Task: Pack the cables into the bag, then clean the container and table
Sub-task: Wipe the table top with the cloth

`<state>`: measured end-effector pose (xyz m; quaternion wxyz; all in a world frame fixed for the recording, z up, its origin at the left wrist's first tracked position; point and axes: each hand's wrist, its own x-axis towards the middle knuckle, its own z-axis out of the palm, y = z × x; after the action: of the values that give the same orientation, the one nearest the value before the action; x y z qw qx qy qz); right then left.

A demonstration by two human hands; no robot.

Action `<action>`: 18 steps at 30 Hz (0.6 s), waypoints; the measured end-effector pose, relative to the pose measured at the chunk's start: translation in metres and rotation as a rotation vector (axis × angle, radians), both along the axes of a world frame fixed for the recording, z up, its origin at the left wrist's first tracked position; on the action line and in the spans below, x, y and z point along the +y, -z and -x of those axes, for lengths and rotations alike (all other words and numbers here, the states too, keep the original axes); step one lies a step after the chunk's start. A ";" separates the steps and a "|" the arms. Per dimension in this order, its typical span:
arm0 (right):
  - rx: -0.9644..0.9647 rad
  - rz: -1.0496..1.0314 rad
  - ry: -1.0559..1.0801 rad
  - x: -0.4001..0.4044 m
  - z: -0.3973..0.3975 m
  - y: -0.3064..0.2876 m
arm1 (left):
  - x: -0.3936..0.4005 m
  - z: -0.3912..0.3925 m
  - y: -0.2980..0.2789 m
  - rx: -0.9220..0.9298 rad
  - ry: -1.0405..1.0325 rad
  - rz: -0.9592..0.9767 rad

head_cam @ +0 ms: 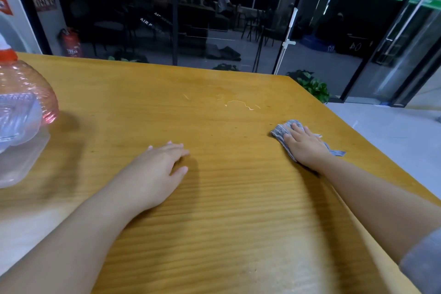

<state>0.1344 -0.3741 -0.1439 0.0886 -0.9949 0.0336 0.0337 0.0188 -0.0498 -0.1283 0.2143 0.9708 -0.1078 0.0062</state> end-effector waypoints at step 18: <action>-0.071 -0.192 0.373 -0.025 -0.090 0.004 | -0.006 -0.016 -0.024 0.098 -0.058 -0.128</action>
<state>0.2245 -0.3992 -0.1477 0.1887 -0.9591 0.2105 -0.0152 0.0353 -0.0558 -0.1041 0.1567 0.9843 -0.0693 -0.0420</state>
